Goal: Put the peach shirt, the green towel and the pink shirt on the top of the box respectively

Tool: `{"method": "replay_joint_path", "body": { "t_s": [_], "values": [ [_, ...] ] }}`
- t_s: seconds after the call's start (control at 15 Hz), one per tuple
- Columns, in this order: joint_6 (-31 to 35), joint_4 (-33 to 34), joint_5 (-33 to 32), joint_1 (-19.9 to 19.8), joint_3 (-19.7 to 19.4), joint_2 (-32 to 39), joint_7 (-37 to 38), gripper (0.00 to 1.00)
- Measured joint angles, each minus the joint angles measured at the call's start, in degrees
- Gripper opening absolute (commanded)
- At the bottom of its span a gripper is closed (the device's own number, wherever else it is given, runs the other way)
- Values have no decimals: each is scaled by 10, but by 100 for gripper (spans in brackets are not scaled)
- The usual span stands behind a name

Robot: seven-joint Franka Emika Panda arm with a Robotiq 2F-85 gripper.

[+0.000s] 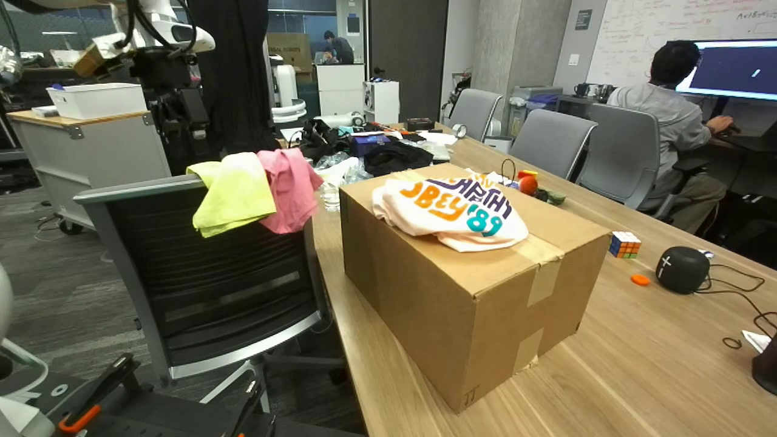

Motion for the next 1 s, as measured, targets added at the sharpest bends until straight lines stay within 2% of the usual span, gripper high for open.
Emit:
{"method": "replay_joint_path", "body": {
  "t_s": [0.4,1.0],
  "values": [
    [7,-14,0,10,19,-2,-23,100],
    [88,-22,-44,-6,12,0,-23,100]
  ]
}}
